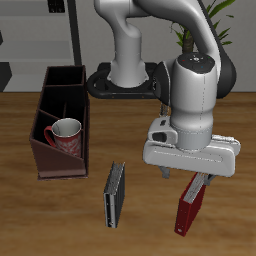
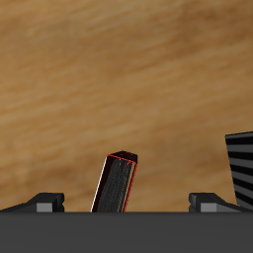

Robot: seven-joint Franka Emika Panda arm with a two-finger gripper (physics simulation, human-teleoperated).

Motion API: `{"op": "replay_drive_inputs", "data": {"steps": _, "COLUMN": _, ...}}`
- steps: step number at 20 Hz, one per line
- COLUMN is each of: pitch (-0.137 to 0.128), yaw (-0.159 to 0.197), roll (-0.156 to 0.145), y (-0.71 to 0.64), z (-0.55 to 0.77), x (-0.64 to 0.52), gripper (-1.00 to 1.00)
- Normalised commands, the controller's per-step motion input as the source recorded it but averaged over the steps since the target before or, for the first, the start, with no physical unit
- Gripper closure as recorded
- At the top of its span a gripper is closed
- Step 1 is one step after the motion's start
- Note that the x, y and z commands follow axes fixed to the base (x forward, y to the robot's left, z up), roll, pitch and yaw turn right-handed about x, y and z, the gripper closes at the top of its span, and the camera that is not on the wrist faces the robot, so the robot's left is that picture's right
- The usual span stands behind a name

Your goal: Place the red mug into the right desk caddy's left compartment and place the red book into the right desk caddy's front compartment

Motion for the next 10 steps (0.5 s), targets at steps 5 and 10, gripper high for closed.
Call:
{"op": "replay_drive_inputs", "data": {"steps": 5, "pitch": 0.030, "yaw": -0.019, "roll": -0.008, "y": -0.03, "z": -0.22, "x": 0.02, "gripper": -1.00}}
{"op": "replay_drive_inputs", "data": {"steps": 10, "pitch": 0.037, "yaw": -0.017, "roll": 0.004, "y": 0.02, "z": -0.20, "x": -0.02, "gripper": -1.00}}
